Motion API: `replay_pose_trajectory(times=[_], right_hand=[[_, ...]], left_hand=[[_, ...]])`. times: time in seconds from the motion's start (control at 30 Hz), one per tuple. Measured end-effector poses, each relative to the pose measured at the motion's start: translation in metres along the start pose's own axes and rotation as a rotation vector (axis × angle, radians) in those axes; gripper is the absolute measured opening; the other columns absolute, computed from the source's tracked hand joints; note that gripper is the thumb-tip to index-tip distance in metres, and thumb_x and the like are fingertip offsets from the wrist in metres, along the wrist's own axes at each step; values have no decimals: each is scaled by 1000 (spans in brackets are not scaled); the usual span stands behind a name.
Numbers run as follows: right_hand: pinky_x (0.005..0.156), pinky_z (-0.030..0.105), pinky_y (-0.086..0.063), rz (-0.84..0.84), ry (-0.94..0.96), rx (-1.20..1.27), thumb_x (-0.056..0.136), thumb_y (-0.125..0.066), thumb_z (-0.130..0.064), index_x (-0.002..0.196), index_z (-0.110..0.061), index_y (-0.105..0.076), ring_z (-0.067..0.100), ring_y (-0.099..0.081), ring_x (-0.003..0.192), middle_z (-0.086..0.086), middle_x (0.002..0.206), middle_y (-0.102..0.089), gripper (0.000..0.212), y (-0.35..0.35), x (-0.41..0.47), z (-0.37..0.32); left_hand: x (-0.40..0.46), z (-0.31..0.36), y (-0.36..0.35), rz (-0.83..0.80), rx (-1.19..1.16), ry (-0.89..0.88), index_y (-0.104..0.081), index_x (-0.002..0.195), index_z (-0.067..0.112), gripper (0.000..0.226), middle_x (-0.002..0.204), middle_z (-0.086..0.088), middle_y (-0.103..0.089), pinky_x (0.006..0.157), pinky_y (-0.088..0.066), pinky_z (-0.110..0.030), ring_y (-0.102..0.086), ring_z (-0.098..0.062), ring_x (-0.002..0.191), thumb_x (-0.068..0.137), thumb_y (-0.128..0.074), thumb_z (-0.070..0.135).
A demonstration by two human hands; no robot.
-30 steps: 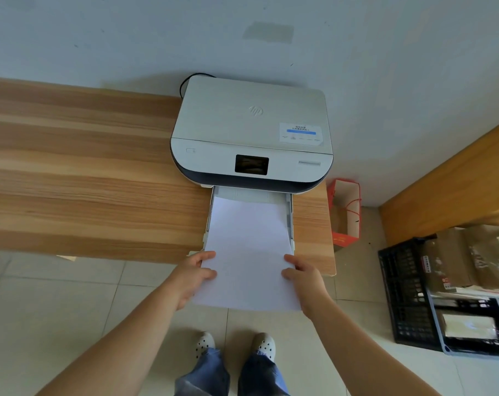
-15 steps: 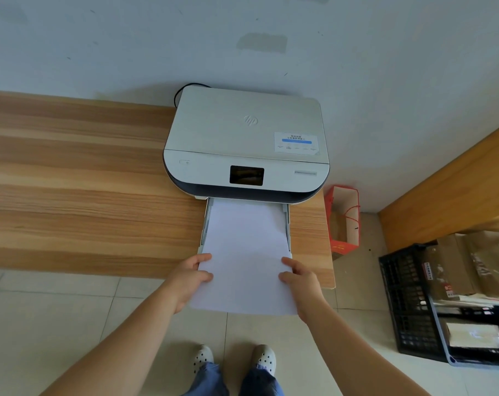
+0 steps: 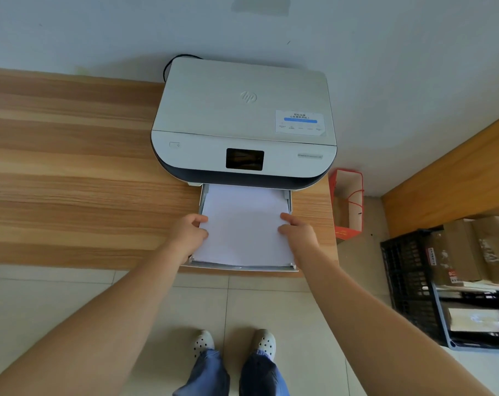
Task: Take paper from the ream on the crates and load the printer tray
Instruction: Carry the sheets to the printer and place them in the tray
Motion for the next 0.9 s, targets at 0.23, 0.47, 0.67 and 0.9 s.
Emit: replay_pose_trajectory(times=[0.23, 0.47, 0.67, 0.9], right_hand=[[87, 36, -56, -33, 20, -31, 94, -49, -6, 133, -23, -57, 21, -63, 85, -4, 94, -59, 43, -4, 15, -13], [87, 31, -37, -38, 81, -128, 95, -50, -13, 136, -24, -52, 17, -46, 102, -1, 122, -49, 43, -2, 13, -10], [88, 37, -52, 79, 168, -359, 95, -48, -21, 134, -22, -53, 21, -57, 104, 0, 132, -56, 39, 9, -2, -7], [107, 35, -36, -15, 646, -890, 92, -57, -30, 138, -25, -47, 20, -35, 136, -4, 149, -35, 47, -5, -7, -20]], left_hand=[[15, 9, -2, 49, 157, -94, -56, 129, 15, 45, 134, -11, -51, 54, -37, -17, -49, -10, 77, 88, -55, -5], [9, 10, -4, 74, 299, -205, -56, 128, 13, 41, 113, -5, -54, 68, -42, -23, -50, -17, 92, 88, -60, 7], [-1, 8, 0, 128, 418, -336, -58, 124, 8, 38, 123, -9, -56, 82, -39, -27, -49, -16, 99, 87, -62, 8], [3, 7, 3, -108, 771, -611, -51, 136, 17, 52, 149, 0, -35, 106, -33, -28, -33, -19, 135, 86, -65, 23]])
Point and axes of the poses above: each hand's wrist, its own x-axis towards the middle knuckle, its own y-axis out of the back of the hand, z = x × y, the point moved 3 cm from there along x, towards the middle knuckle
